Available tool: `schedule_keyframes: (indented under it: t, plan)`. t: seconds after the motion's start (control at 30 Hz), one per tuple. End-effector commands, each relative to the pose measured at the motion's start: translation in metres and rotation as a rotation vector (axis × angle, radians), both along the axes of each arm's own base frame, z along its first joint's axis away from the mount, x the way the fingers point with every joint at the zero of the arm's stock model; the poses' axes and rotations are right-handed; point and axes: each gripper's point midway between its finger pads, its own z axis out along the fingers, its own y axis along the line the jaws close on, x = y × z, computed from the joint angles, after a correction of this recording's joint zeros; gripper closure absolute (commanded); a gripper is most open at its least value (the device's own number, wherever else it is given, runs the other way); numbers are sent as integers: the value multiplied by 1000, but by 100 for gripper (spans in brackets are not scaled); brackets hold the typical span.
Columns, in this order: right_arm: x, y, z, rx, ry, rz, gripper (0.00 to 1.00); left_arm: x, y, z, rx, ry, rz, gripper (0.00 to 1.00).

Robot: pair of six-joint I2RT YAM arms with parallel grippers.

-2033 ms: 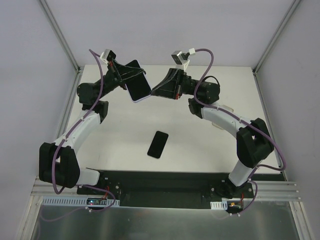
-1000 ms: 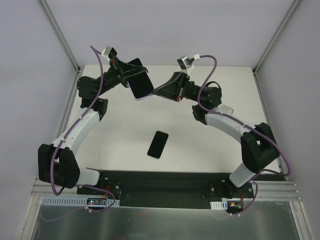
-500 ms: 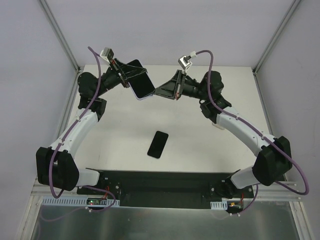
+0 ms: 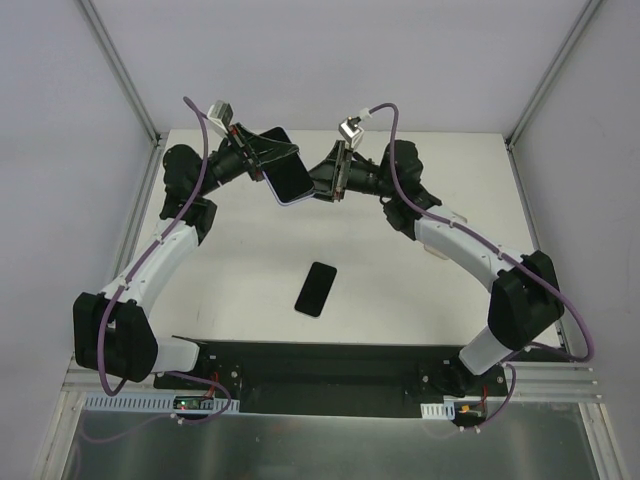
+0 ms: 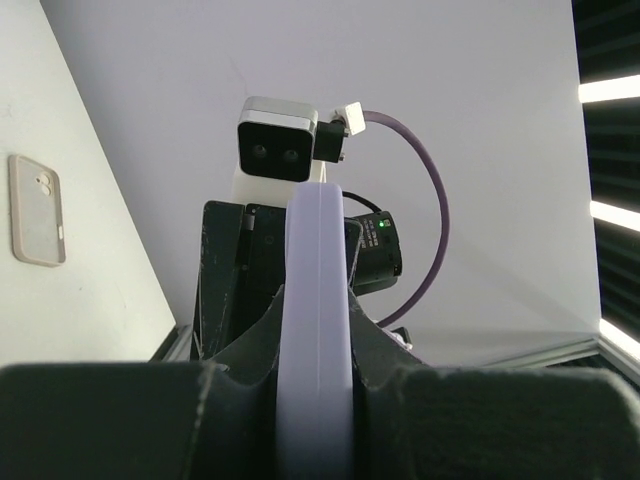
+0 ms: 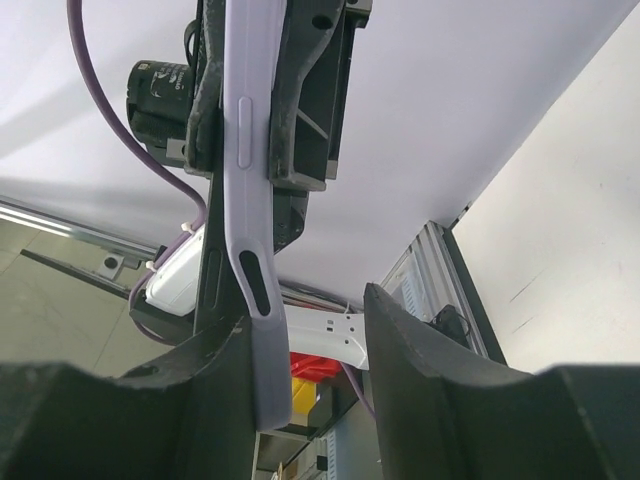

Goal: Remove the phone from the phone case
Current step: Remove the phone case from the phone.

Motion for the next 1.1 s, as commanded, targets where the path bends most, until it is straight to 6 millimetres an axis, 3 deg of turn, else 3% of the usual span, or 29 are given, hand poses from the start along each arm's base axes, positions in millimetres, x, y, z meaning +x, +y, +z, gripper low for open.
schedule_keyframes:
  t: [0.0, 0.2, 0.27, 0.3, 0.33, 0.37, 0.43, 0.47, 0.53, 0.57, 0.63, 0.67, 0.7, 0.83, 0.87, 1.07]
  plan:
    - [24, 54, -58, -95, 143, -108, 55, -101, -41, 26, -10, -159, -359, 100]
    - [15, 61, -48, -65, 107, -52, 58, -96, -47, 7, 9, -142, -357, 100]
    - [9, 59, -37, -59, 59, -38, 68, -94, -48, 1, 19, -139, -356, 100]
    - [7, 57, -36, -64, 47, -33, 90, -92, -49, -4, 30, -137, -354, 100]
    - [4, 56, -38, -84, 45, -29, 98, -91, -50, -7, 35, -134, -353, 100]
    - [2, 51, -33, -90, 4, -34, 99, -90, -51, -9, 38, -134, -353, 100]
    - [3, 44, -47, -155, 8, -62, 99, -88, -52, -15, 51, -135, -353, 100]
    - [4, 36, -45, -171, -34, -82, 99, -88, -53, -17, 57, -135, -357, 98]
    - [8, 22, -72, -271, -6, -138, 99, -88, -53, -21, 69, -140, -358, 87]
    - [10, 11, -72, -296, -25, -169, 99, -88, -53, -24, 74, -135, -358, 71]
    - [14, -10, -100, -419, -34, -232, 99, -90, -53, -28, 83, -139, -362, 51]
    - [15, -23, -98, -450, -58, -267, 99, -89, -53, -30, 90, -127, -363, 34]
    - [12, -40, -115, -552, -71, -280, 99, -90, -53, -33, 101, -133, -365, 29]
    - [21, -88, -131, -738, -129, -417, 99, -86, -54, -46, 153, -108, -357, 21]
    - [22, -97, -130, -760, -143, -437, 99, -84, -54, -53, 177, -94, -355, 19]
    - [18, -143, -165, -936, -126, -518, 99, -76, -47, -62, 229, -76, -324, 14]
